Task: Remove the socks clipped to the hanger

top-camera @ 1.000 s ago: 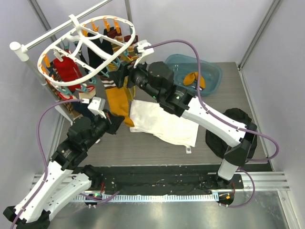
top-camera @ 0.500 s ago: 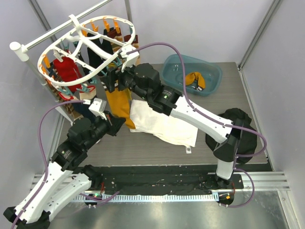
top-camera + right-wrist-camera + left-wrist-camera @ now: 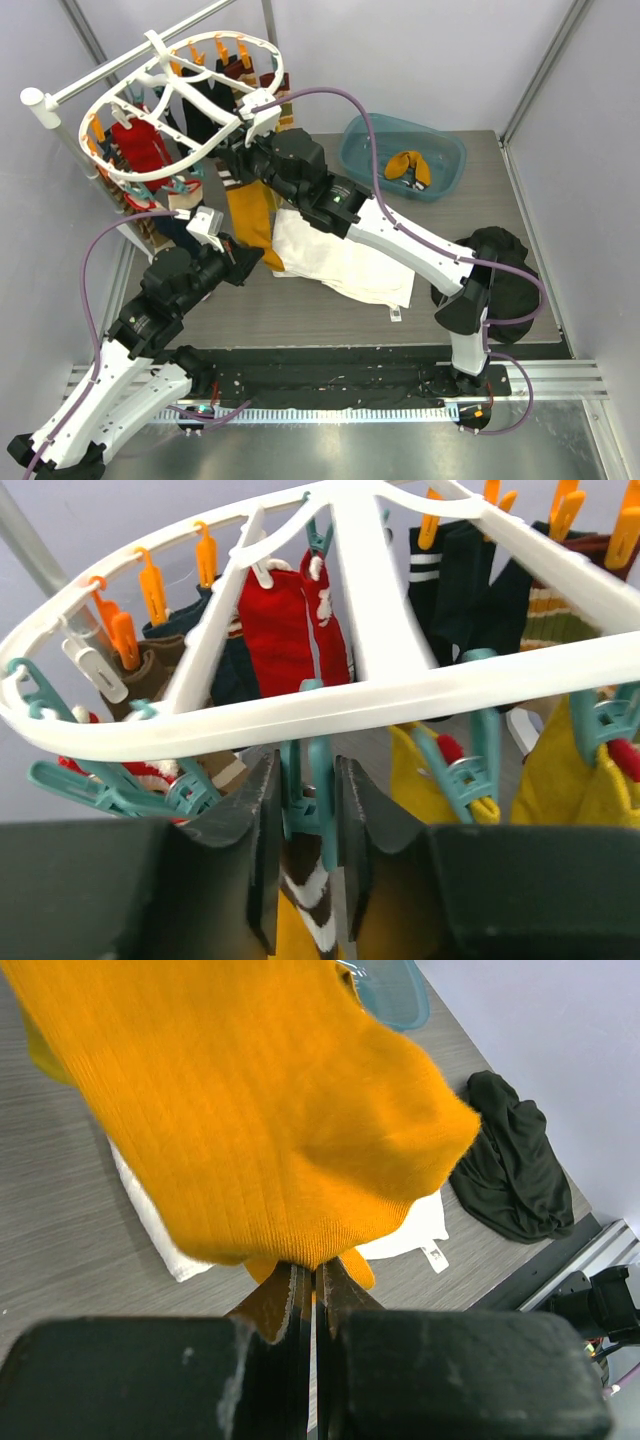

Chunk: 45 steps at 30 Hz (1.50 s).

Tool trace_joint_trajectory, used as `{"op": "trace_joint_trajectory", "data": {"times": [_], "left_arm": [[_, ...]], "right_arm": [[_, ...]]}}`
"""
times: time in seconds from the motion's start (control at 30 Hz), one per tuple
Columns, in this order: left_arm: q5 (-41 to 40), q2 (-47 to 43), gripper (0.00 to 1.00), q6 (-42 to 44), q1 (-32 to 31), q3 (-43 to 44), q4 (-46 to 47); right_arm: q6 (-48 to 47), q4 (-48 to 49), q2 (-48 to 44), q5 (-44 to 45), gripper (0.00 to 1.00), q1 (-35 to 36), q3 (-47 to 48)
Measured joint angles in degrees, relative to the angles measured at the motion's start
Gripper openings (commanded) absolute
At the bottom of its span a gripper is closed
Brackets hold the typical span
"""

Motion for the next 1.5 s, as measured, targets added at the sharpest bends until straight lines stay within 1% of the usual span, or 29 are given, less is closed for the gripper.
{"op": "trace_joint_trajectory", "data": {"times": [0.03,0.07,0.37,0.4,0.43,0.47,0.5,0.57,0.6,0.67,0.7,0.73,0.8,1.0,1.2,1.33,1.5], "left_arm": [[0.0,0.0,0.00,0.0,0.0,0.0,0.0],[0.0,0.0,0.00,0.0,0.0,0.0,0.0],[0.0,0.0,0.00,0.0,0.0,-0.1,0.0],[0.0,0.0,0.00,0.0,0.0,-0.1,0.0],[0.0,0.0,0.00,0.0,0.0,-0.1,0.0],[0.0,0.0,0.00,0.0,0.0,-0.1,0.0],[0.0,0.0,0.00,0.0,0.0,-0.1,0.0],[0.0,-0.1,0.00,0.0,0.0,-0.1,0.0],[0.0,-0.1,0.00,0.0,0.0,-0.1,0.0],[0.0,-0.3,0.00,0.0,0.0,-0.3,0.0],[0.0,-0.4,0.00,0.0,0.0,-0.4,0.0],[0.0,-0.4,0.00,0.0,0.0,-0.4,0.0],[0.1,-0.4,0.00,0.0,0.0,-0.5,0.0],[0.9,-0.4,0.00,0.0,0.0,-0.6,0.0],[3.3,-0.7,0.00,0.3,0.0,-0.6,0.0],[6.3,-1.2,0.00,0.5,0.0,-0.6,0.2],[10.3,-1.3,0.00,0.5,0.0,-0.6,0.5]], "right_arm": [[-0.4,0.0,0.1,0.1,0.10,0.0,0.0],[-0.7,0.0,0.2,0.4,0.01,0.0,0.0],[-1.6,0.9,0.2,0.4,0.01,0.1,0.0],[-1.6,0.9,0.2,0.4,0.03,0.1,0.0],[-1.6,0.9,0.2,0.4,0.15,0.1,0.0],[-1.6,0.9,0.2,0.4,0.22,0.1,-0.1],[-1.6,1.4,0.0,0.3,0.34,0.1,-0.7],[-1.6,2.4,-0.6,0.0,0.43,0.1,-2.3],[-1.6,3.3,-1.4,-0.3,0.51,0.1,-3.8],[-1.6,3.8,-2.8,-0.5,0.58,0.1,-6.5],[-1.7,4.2,-3.7,-0.7,0.66,0.1,-8.1],[-1.7,4.2,-4.5,-0.8,0.70,0.1,-9.4],[-1.4,5.4,-7.5,-1.3,0.73,0.1,-14.3],[-1.5,11.4,-21.3,-3.9,0.73,0.1,-33.0],[-4.5,17.7,-36.7,-11.9,0.74,0.1,-50.9],[-5.8,19.7,-42.4,-18.2,0.76,0.1,-58.9],[-6.8,22.0,-45.1,-24.3,0.78,0.1,-67.9]]}}
